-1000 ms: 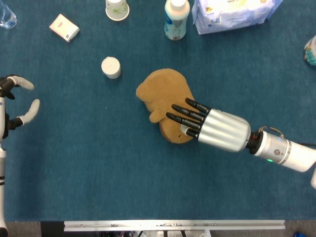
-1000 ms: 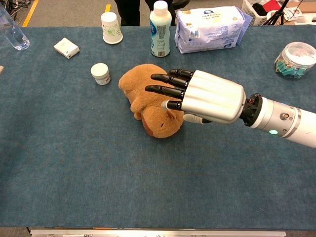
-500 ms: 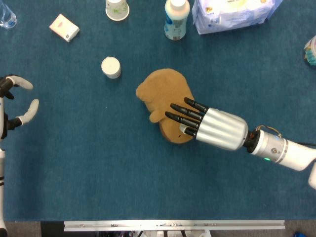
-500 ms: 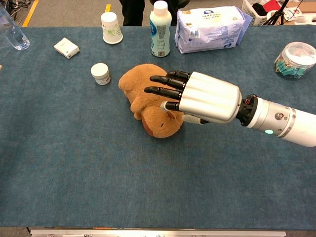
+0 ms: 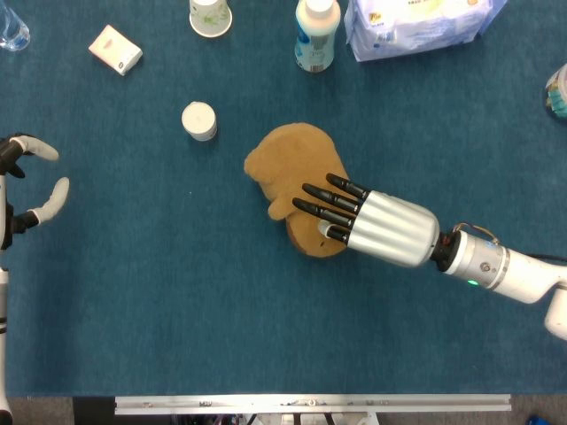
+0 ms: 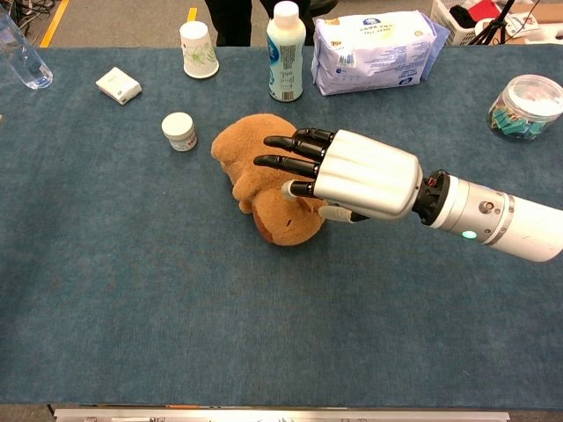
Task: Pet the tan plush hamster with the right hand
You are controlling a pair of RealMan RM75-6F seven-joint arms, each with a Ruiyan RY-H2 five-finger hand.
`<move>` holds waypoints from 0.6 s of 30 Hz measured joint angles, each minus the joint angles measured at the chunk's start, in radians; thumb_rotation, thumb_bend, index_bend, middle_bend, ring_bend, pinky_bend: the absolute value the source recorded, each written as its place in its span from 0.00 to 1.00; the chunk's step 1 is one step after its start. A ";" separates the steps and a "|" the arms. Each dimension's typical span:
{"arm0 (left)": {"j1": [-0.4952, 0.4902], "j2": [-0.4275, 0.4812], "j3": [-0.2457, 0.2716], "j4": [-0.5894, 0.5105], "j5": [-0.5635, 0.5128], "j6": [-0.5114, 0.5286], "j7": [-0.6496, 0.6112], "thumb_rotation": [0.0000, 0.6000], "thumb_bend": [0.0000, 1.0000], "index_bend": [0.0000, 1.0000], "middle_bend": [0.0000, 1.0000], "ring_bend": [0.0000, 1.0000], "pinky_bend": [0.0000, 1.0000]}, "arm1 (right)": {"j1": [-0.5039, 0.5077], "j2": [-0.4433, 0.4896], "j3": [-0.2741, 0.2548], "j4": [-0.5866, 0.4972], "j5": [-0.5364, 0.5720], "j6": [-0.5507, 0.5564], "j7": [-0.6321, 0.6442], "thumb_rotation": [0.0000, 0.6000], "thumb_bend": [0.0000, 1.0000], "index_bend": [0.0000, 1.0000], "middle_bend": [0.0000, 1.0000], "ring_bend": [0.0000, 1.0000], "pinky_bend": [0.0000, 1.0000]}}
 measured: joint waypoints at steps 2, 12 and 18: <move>0.000 0.000 -0.001 0.000 -0.001 0.000 0.001 1.00 0.27 0.47 0.44 0.38 0.51 | 0.000 -0.007 -0.003 0.011 0.001 0.006 0.008 1.00 0.20 0.54 0.12 0.05 0.22; 0.000 0.000 0.001 -0.001 0.000 0.000 0.002 1.00 0.27 0.47 0.44 0.38 0.52 | 0.002 -0.021 -0.011 0.036 0.011 0.018 0.024 1.00 0.20 0.61 0.13 0.05 0.22; -0.001 0.000 0.001 0.001 0.003 0.000 0.000 1.00 0.27 0.47 0.44 0.38 0.52 | 0.003 -0.033 -0.010 0.056 0.018 0.031 0.031 1.00 0.20 0.64 0.14 0.05 0.22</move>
